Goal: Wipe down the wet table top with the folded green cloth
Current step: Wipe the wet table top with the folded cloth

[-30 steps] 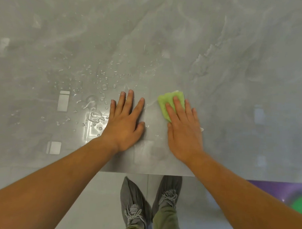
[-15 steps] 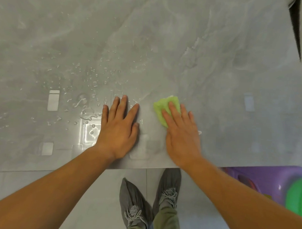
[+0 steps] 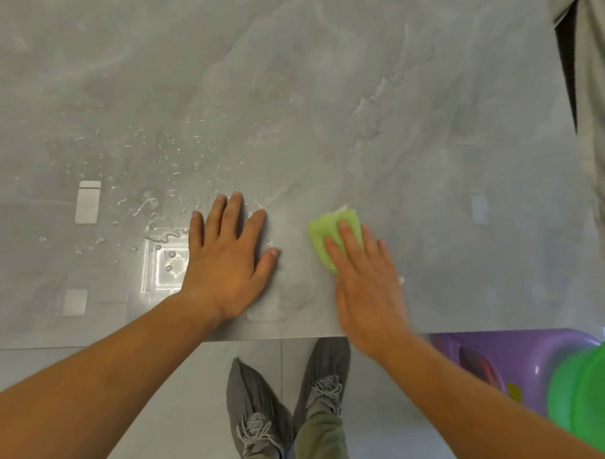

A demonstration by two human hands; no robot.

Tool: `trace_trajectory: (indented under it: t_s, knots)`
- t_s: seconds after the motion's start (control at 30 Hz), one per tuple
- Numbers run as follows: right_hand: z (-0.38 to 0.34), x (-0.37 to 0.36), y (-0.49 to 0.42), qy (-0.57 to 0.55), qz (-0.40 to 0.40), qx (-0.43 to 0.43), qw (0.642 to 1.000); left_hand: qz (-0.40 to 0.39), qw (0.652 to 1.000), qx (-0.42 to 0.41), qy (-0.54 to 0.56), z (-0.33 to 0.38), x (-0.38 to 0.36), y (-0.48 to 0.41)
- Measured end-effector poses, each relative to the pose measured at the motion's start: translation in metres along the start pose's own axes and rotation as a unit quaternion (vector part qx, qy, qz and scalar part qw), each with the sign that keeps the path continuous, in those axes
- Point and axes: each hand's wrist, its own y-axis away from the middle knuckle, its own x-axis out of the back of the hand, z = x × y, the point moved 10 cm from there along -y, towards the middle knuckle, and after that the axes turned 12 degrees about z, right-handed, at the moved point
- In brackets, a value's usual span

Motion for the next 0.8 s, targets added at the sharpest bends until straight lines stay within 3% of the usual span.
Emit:
trace_trajectory:
  t_s: [0.1, 0.17, 0.3, 0.37, 0.4, 0.53, 0.67, 0.7, 0.8]
  knots:
    - [-0.018, 0.0, 0.034, -0.003, -0.051, 0.125, 0.991, 0.017, 1.0, 0.001, -0.017, 0.003, 0.007, -0.007]
    - [0.003, -0.002, 0.017, -0.007, -0.063, 0.141, 0.988, 0.025, 0.999, -0.006, -0.023, 0.005, 0.01, -0.012]
    - [0.062, 0.002, -0.067, 0.003, 0.005, -0.058, 0.998, 0.041, 0.999, 0.006, -0.013, -0.003, 0.011, -0.027]
    - [0.054, -0.001, -0.082, 0.014, 0.025, -0.105, 0.994, 0.052, 0.998, 0.03, -0.002, -0.014, 0.013, -0.035]
    - [0.036, -0.004, -0.078, 0.02, 0.024, -0.079, 0.996, 0.051, 0.998, 0.043, 0.003, -0.02, 0.014, -0.039]
    - [-0.062, -0.022, 0.001, -0.008, -0.07, 0.174, 0.982, 0.026, 0.997, 0.067, -0.032, -0.043, 0.016, -0.053]
    - [-0.054, -0.027, -0.002, -0.005, -0.106, 0.292, 0.951, -0.003, 0.996, 0.061, -0.06, -0.06, 0.019, -0.056]
    - [-0.045, -0.029, -0.026, -0.001, -0.097, 0.274, 0.957, 0.002, 0.996, 0.06, -0.062, -0.06, 0.022, -0.057]
    - [-0.018, -0.027, -0.099, -0.009, -0.056, 0.113, 0.992, 0.031, 0.995, 0.075, -0.061, -0.055, 0.032, -0.067]
